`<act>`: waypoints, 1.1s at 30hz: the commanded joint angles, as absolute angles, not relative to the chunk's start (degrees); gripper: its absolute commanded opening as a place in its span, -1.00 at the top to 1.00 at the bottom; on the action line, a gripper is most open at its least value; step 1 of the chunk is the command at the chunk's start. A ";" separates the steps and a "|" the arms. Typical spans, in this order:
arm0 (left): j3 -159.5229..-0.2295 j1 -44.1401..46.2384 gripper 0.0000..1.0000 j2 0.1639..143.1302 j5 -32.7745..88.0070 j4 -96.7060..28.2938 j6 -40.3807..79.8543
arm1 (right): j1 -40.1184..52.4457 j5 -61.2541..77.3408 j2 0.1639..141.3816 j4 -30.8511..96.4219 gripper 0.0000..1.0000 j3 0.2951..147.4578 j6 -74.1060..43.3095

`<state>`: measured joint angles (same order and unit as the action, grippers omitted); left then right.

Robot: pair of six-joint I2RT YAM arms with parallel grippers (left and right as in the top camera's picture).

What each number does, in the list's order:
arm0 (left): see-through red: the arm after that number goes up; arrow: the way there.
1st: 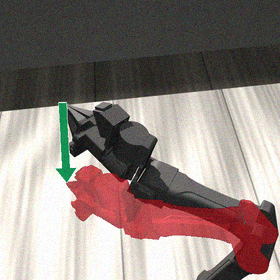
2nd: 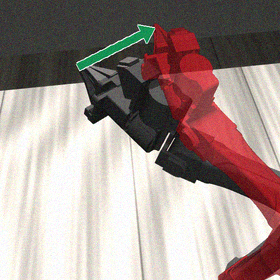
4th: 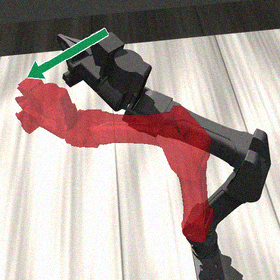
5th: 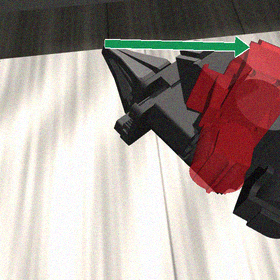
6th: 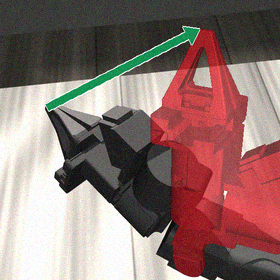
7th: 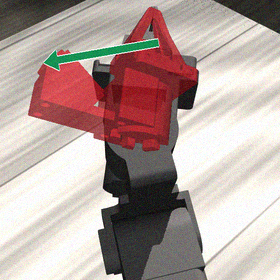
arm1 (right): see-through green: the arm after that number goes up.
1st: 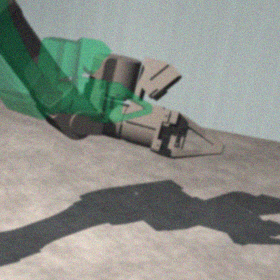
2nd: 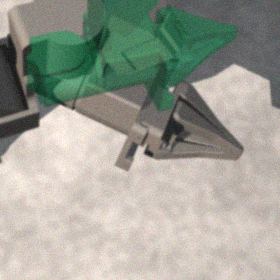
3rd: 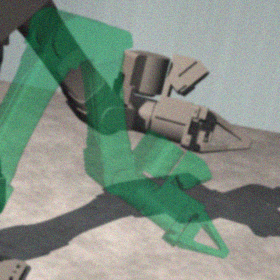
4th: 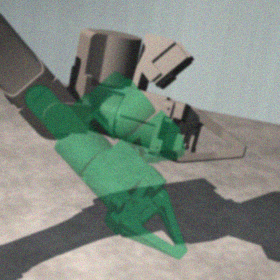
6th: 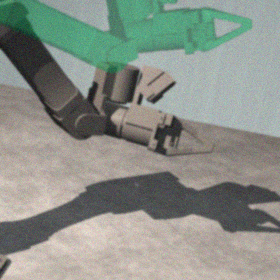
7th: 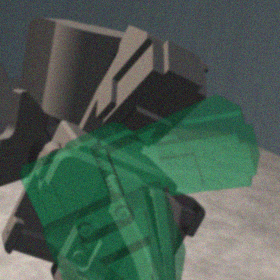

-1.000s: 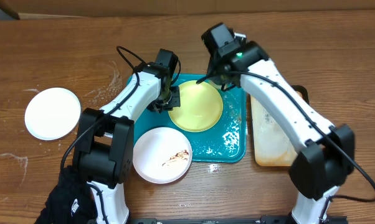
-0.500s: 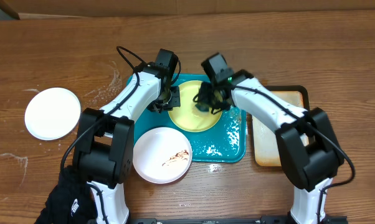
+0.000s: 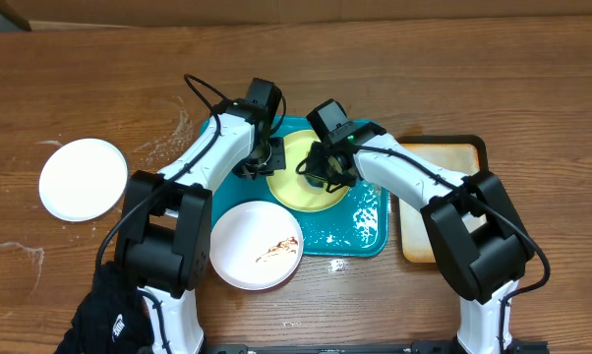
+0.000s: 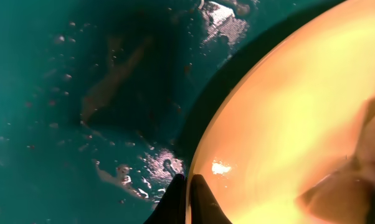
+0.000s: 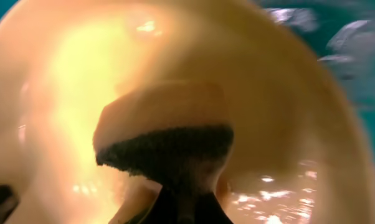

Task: Clean dirty plates on tray and stack at the side
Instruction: 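Scrub the yellow plate with the sponge while the left gripper holds it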

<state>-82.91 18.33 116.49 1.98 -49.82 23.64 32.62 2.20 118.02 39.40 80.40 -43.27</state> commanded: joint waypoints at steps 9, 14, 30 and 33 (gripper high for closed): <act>-83.83 17.93 0.92 116.79 1.06 -50.94 24.45 | 31.27 -21.41 119.72 49.65 0.92 79.33 -41.56; -83.83 17.91 0.92 116.79 0.91 -51.20 24.45 | 31.27 -21.63 119.70 52.90 0.92 83.83 -41.54; -83.83 17.93 0.92 116.79 1.10 -51.53 24.43 | 32.45 -6.52 120.27 53.49 0.92 100.16 -43.03; -83.83 17.93 0.92 116.79 1.13 -51.57 24.43 | 33.06 -2.66 120.62 49.63 0.92 96.92 -43.99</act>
<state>-83.09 18.33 116.49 2.63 -51.48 23.86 32.16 -8.67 120.09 51.40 99.53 -42.24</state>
